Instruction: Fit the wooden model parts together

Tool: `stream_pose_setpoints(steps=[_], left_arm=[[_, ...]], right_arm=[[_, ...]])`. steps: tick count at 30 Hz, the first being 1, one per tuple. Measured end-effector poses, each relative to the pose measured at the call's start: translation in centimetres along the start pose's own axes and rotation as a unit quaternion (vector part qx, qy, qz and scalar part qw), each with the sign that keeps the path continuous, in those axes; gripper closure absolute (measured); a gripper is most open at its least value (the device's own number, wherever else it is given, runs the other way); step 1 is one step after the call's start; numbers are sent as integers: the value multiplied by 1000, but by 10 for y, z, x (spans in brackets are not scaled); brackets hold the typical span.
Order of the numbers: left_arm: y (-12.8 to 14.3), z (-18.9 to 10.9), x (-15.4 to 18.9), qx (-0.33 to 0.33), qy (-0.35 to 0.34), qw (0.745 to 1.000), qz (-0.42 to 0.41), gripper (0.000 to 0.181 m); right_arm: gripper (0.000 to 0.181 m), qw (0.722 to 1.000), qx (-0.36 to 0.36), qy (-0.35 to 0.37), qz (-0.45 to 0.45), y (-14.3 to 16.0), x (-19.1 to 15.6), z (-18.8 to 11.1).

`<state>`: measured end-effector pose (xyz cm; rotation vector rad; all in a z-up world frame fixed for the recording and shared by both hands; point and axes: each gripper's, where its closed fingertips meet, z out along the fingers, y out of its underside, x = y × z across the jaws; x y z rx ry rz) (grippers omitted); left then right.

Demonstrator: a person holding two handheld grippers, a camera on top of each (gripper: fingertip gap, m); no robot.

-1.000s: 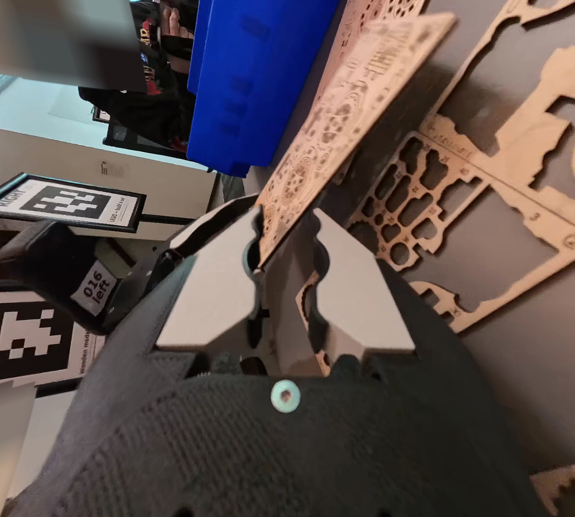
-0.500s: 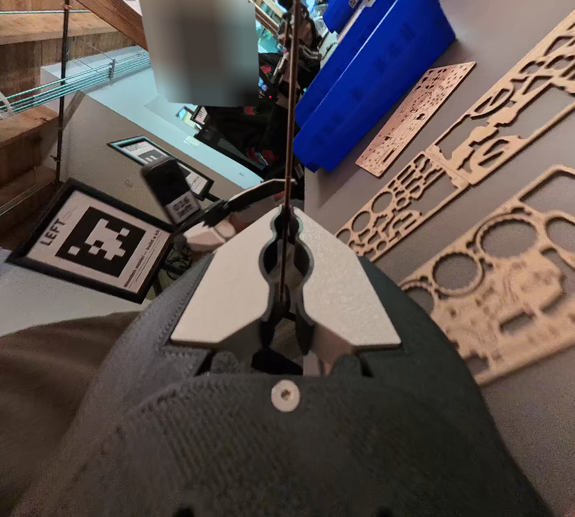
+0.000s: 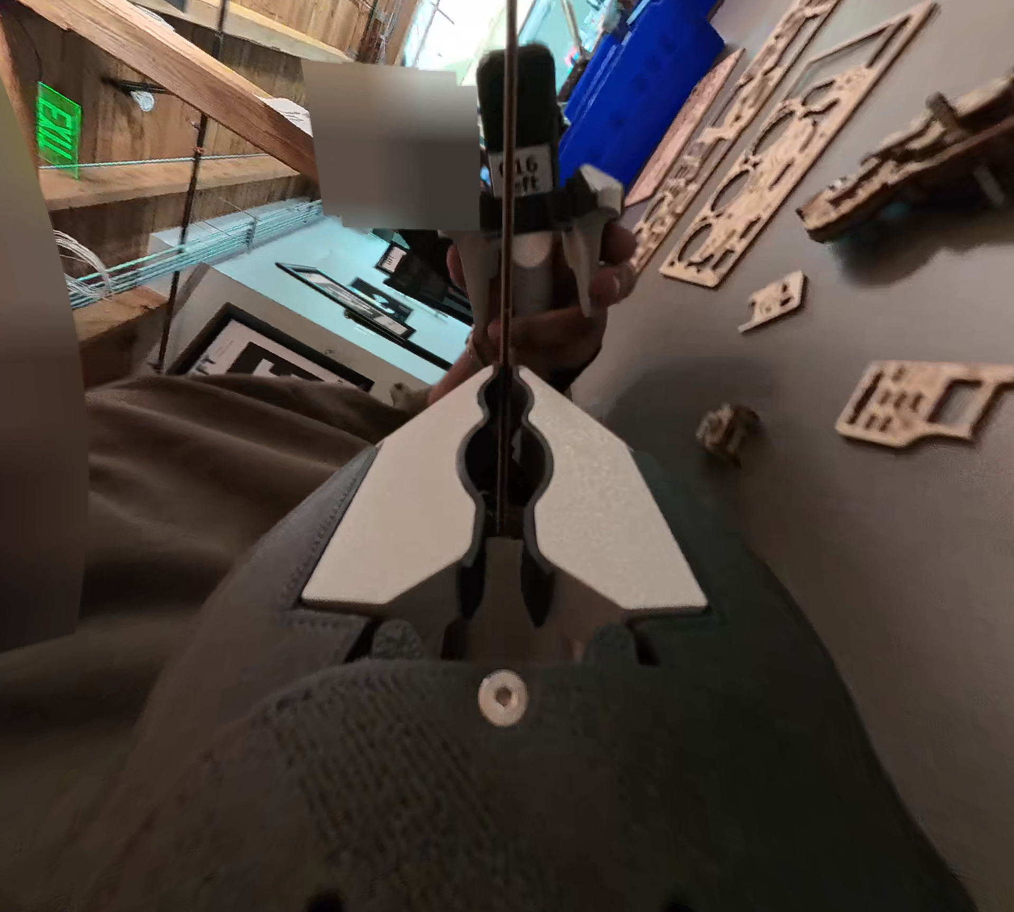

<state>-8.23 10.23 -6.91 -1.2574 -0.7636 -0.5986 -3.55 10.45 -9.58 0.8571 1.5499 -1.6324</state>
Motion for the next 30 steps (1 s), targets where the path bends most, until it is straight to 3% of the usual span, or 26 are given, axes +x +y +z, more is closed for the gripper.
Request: stream_pose_setpoints(steps=[1, 2, 5, 7, 9, 13, 17, 22, 24, 26, 28, 30], left_arm=[[2, 10, -3, -8, 5, 1000, -1, 152], [5, 18, -7, -16, 3, 1000, 0, 178], [11, 33, -15, -30, 3, 1000, -3, 181], [30, 39, -21, -75, -8, 997, 8, 181], [52, 42, -24, -121, -13, 992, 19, 181], [78, 46, -23, -177, -17, 984, 21, 181], [82, 43, -31, -186, -46, 981, 35, 180], [77, 40, -36, -172, -58, 983, 27, 167], [76, 40, -35, -169, -50, 984, 20, 180], [77, 42, -31, -170, -38, 985, 8, 181], [77, 43, -32, -167, -37, 985, 3, 181], [79, 43, -33, -170, -40, 985, -3, 181]], right_arm=[[181, 1000, -4, 16, -8, 4, 4, -5], [181, 999, -6, 38, -23, 5, 9, -11], [172, 987, 4, 127, -94, -1, 27, -30], [158, 974, 31, 178, -137, -13, 35, -47], [158, 965, 63, 198, -158, -24, 36, -59], [160, 975, 61, 166, -136, -20, 36, -56], [181, 980, 52, 152, -115, -15, 39, -51], [181, 976, 43, 182, -115, -13, 49, -55], [181, 976, 48, 183, -104, -14, 51, -56], [170, 981, 42, 169, -88, -10, 50, -52], [177, 985, 46, 148, -76, -10, 46, -49], [168, 990, 51, 113, -65, -10, 37, -47]])
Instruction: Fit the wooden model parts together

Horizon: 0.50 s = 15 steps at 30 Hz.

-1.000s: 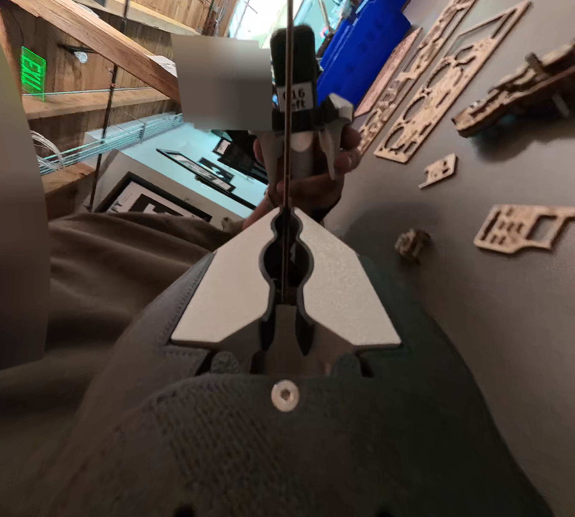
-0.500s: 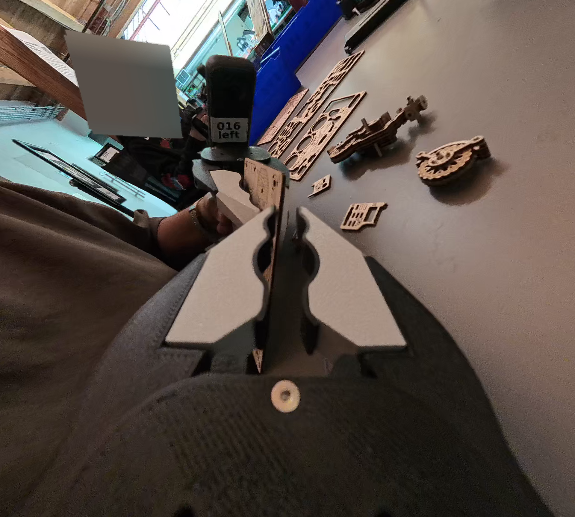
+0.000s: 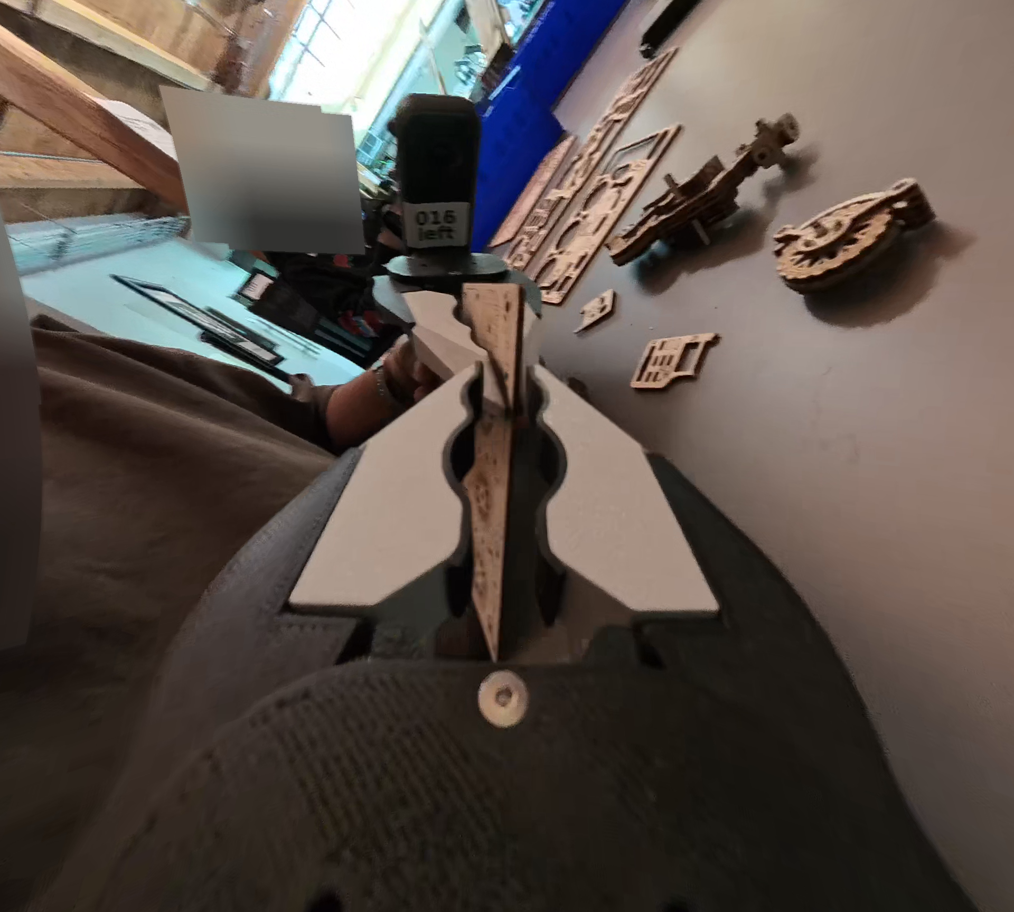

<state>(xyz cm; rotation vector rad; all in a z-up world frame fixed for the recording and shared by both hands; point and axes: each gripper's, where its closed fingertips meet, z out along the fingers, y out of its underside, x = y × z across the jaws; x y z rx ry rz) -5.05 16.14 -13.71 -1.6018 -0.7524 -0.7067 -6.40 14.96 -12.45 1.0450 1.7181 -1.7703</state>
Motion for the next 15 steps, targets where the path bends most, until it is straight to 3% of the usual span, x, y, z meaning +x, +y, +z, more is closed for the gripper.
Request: stream_pose_setpoints(steps=[3, 5, 9, 15], left_arm=[[3, 3, 0, -11, -3, 1000, 1, 181], [3, 3, 4, -11, 4, 1000, 2, 181], [6, 4, 3, -20, 5, 1000, -1, 181], [6, 5, 6, -23, 15, 1000, -3, 181]], right_arm=[[168, 999, 3, -16, 30, 0, 0, 0], [181, 1000, 1, -4, 21, 0, 2, -1], [181, 1000, -5, -1, 17, 2, 3, 0], [165, 999, -2, -14, 39, 2, 2, 1]])
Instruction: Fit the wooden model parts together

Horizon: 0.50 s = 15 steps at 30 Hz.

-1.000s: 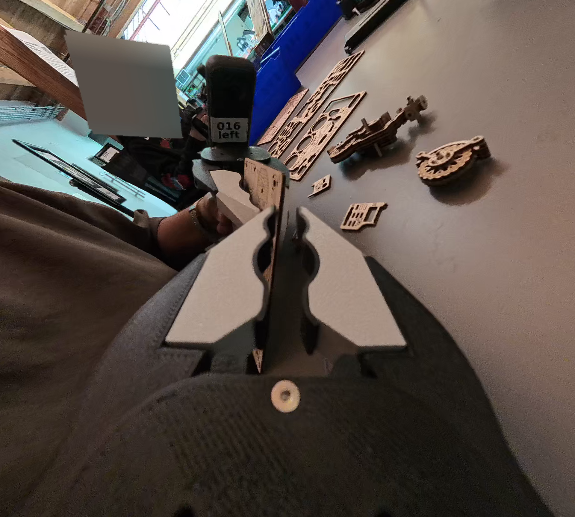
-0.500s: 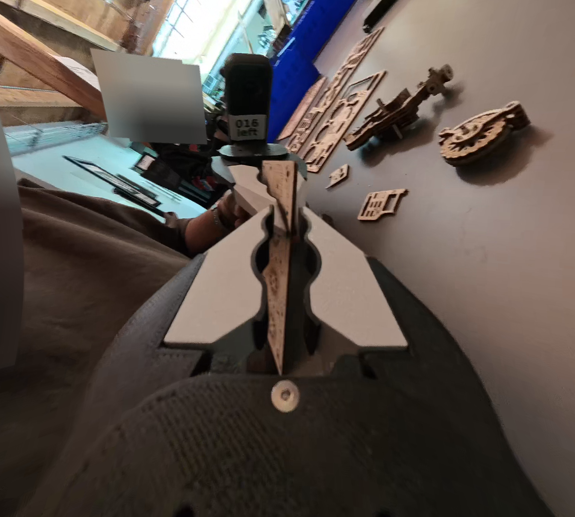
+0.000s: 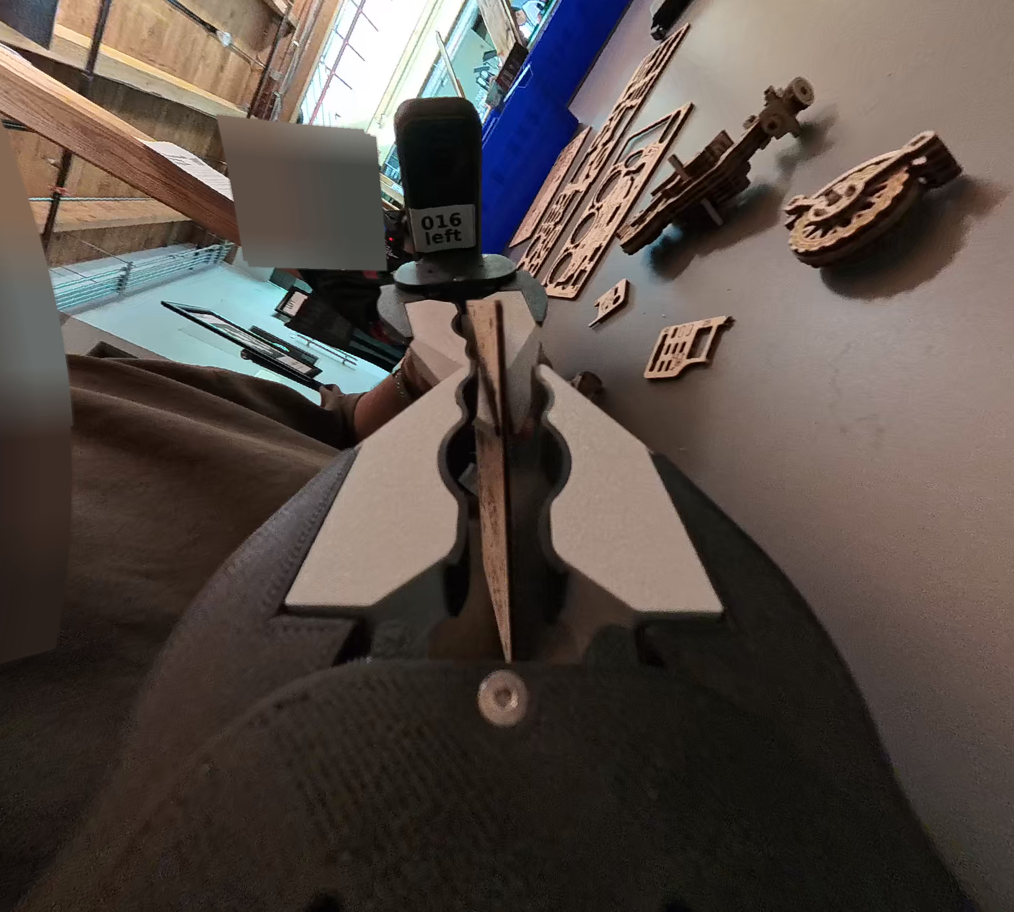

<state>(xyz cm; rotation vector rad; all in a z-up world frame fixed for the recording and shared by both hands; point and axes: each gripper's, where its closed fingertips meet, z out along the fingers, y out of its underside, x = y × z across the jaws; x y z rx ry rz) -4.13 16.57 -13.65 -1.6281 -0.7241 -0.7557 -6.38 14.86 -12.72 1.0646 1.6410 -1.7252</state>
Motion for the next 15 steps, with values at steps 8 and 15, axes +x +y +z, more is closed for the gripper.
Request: stream_pose_setpoints(steps=[8, 15], left_arm=[[3, 3, 0, 1, -7, 1000, 15, 167], [-11, -9, -9, 43, -23, 999, 7, 167]], right_arm=[[181, 1000, -8, -2, -20, 3, -5, 2], [180, 1000, 14, 10, -11, -6, 1, -5]])
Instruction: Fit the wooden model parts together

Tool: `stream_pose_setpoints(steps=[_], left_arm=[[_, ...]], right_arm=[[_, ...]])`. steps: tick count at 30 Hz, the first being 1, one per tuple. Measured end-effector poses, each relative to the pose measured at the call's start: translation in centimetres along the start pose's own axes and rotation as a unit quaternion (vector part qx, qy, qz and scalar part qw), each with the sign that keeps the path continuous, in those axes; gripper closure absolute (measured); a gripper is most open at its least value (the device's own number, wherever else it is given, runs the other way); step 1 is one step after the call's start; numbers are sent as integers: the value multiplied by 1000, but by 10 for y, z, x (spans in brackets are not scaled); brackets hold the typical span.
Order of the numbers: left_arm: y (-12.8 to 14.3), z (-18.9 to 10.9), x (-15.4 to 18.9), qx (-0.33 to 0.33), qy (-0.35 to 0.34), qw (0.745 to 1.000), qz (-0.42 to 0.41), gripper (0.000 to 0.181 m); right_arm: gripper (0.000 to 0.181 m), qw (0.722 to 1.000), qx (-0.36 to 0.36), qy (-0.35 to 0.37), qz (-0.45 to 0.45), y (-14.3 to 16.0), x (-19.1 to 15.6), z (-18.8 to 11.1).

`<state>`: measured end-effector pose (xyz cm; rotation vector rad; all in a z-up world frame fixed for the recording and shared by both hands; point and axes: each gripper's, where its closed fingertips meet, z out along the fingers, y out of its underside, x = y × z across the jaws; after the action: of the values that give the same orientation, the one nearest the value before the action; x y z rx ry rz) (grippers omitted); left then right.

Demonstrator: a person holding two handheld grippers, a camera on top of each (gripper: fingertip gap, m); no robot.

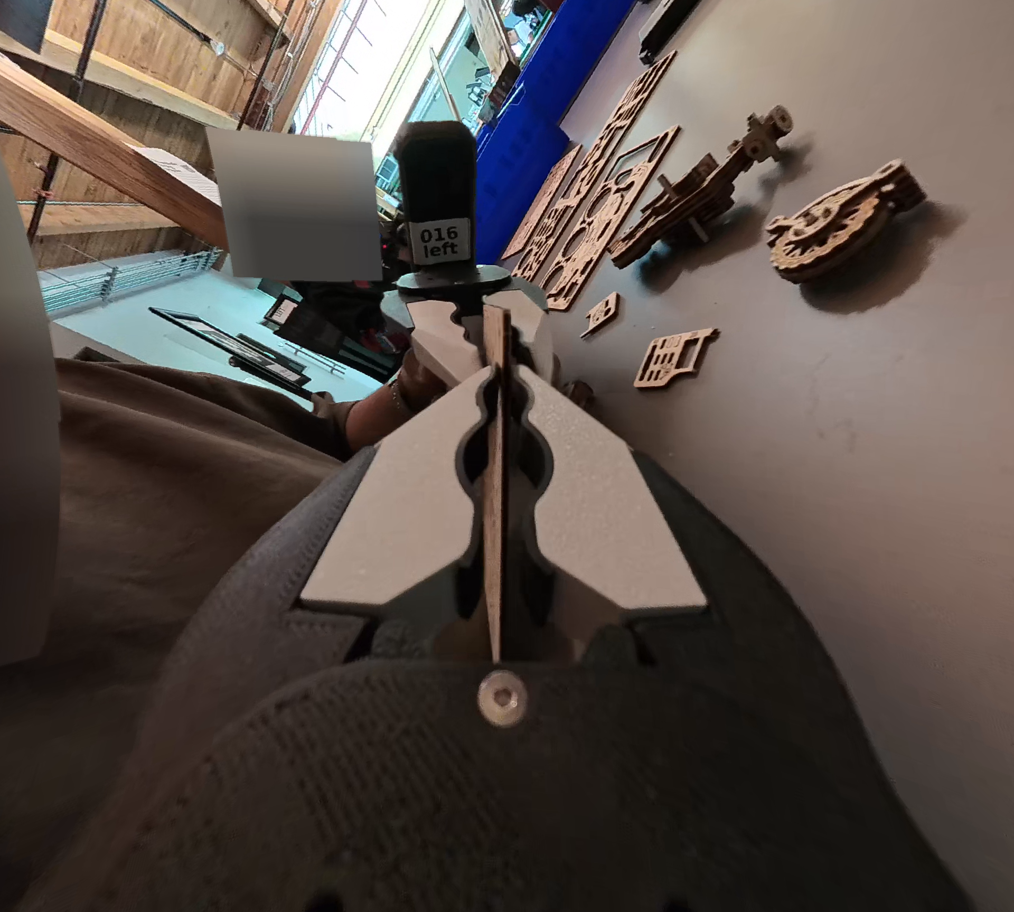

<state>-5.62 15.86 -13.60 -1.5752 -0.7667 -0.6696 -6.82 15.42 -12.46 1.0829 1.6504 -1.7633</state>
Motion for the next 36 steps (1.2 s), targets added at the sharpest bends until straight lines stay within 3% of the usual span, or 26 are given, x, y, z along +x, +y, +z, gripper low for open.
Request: stream_pose_setpoints(steps=[4, 21, 36], left_arm=[[-1, 0, 3, 5, 13, 1000, -4, 181], [-6, -5, -1, 10, 0, 1000, -1, 181], [-5, -3, -8, 10, -37, 999, 11, 179]], right_arm=[[178, 1000, -4, 17, -8, 0, 5, -2], [178, 998, -33, 39, -38, 8, 10, -1], [176, 989, -37, 120, -77, 7, 18, 0]])
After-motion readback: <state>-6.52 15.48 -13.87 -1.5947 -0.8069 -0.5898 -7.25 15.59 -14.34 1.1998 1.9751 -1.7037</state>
